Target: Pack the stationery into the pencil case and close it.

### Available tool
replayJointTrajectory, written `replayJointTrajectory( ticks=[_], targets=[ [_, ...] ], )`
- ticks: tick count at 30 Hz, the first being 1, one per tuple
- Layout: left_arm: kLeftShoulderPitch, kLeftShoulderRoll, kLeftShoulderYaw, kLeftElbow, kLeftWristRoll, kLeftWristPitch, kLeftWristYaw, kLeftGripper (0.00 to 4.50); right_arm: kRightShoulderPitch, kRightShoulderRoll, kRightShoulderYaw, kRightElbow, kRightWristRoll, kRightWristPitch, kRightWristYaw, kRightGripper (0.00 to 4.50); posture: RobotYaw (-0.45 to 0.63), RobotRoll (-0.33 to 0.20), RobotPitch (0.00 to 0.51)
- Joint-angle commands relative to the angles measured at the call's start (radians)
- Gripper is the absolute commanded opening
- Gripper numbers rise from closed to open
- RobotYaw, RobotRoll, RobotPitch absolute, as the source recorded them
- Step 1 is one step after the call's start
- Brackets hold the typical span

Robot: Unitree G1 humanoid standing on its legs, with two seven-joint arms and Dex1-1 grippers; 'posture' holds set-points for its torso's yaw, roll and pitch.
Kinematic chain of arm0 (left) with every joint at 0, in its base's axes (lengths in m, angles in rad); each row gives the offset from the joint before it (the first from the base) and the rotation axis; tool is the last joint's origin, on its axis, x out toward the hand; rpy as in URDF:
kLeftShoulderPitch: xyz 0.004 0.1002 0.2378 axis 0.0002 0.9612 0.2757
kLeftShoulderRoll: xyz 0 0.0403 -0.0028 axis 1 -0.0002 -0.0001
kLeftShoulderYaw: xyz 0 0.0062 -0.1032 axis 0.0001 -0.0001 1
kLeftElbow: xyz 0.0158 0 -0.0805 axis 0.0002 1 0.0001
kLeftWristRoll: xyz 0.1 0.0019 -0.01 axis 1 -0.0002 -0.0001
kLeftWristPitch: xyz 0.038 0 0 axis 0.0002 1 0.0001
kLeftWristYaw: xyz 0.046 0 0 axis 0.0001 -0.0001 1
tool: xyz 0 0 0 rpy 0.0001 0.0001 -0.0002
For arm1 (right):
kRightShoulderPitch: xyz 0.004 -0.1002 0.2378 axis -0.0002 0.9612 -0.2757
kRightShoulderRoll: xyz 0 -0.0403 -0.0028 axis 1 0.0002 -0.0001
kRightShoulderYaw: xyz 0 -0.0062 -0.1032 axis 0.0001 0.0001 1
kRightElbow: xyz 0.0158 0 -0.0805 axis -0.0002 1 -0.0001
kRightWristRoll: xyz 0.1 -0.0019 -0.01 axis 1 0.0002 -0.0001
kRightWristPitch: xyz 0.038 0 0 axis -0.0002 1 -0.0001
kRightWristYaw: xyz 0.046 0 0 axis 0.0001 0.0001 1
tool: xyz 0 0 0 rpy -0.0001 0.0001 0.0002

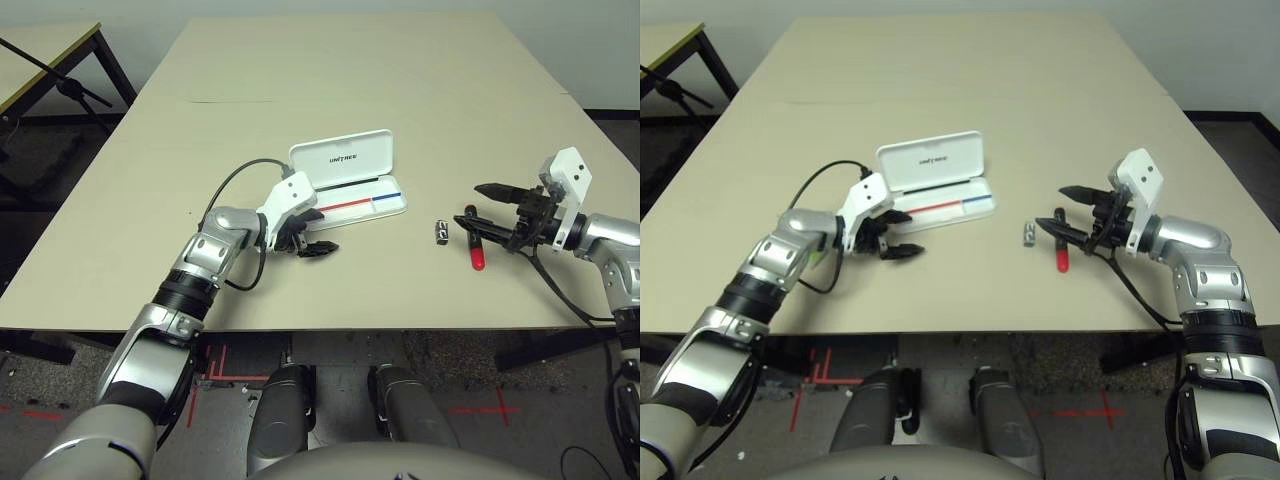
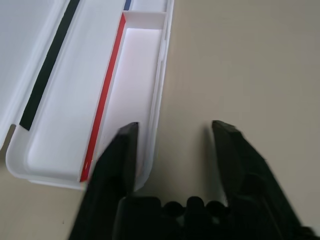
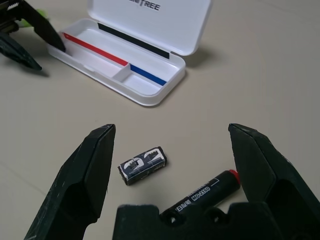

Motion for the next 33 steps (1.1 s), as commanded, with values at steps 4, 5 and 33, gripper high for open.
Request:
replayJointTrajectory(
  ticks=[4, 5, 33],
  targets=[
    [-0.001, 0.017, -0.059, 0.041, 0.061, 0.006, -0.054, 0.01, -0.003, 0.007, -0.011, 0.012, 0.0, -0.023, -0.018, 4.5, -0.13, 0.0, 0.099],
    [-0.002, 0.018, -0.063, 0.044, 0.068, 0.004, -0.056, 0.01, -0.003, 0.007, -0.012, 0.012, 0.001, -0.025, -0.021, 4.5, -0.13, 0.0, 0.099],
    [0.077, 0.159, -0.061, -0.159, 0.052, -0.137, -0.282, 0.01, -0.043, 0.036, 0.012, 0.083, -0.022, -0.074, -0.047, 4.5, -0.12, 0.0, 0.097]
  ],
)
